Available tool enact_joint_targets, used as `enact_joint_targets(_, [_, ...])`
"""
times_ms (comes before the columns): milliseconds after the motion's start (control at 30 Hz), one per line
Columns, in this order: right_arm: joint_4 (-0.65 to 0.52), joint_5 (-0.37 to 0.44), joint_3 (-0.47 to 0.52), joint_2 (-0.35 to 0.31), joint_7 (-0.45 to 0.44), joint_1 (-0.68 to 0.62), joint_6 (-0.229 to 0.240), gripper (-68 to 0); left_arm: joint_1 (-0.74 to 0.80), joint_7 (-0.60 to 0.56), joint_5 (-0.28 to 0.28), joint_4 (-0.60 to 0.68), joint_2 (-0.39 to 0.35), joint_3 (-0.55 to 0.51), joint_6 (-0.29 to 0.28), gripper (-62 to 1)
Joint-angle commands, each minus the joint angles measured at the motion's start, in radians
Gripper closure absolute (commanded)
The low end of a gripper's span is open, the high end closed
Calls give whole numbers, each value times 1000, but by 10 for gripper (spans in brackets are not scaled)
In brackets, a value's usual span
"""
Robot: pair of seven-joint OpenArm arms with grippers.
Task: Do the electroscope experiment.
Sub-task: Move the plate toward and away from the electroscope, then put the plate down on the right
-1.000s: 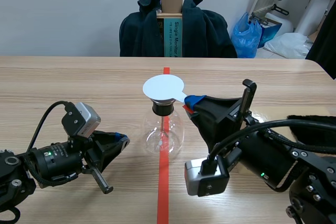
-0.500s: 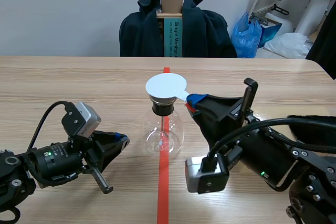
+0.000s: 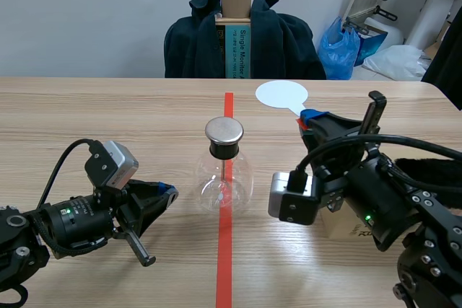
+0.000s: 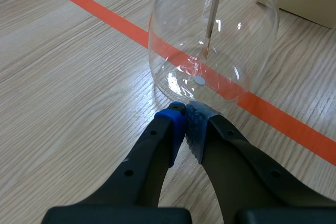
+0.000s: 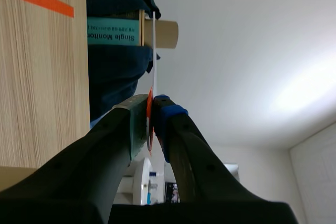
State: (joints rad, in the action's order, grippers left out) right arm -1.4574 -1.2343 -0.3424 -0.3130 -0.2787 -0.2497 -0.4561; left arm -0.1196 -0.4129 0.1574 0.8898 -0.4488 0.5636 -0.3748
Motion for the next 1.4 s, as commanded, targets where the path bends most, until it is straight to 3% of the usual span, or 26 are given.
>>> enact_joint_targets(0, [-21,3,10,-8,12,14,-15,-6,-13,-13,6,12,7,-1,-1,-31])
enact_joint_targets(267, [-50,43,64,-8,22,15,-30,-6,-13,-14,6,12,8,-1,-1,-31])
enact_joint_targets(600, [-252,159,169,-38,54,-9,-31,-6,-13,-10,6,13,7,-3,16,-31])
enact_joint_targets(867, [-432,244,277,-117,75,-190,-31,-6,-8,-20,21,17,-21,-4,18,-32])
enact_joint_targets(967, [-470,280,319,-146,74,-259,-51,-6,2,-29,34,22,-33,-5,18,-31])
enact_joint_targets(1100, [-477,296,341,-185,71,-341,-97,-6,42,-47,41,71,-62,-6,18,-31])
enact_joint_targets(1367, [-474,298,343,-216,142,-486,-101,-6,227,-35,72,307,-167,-114,17,-31])
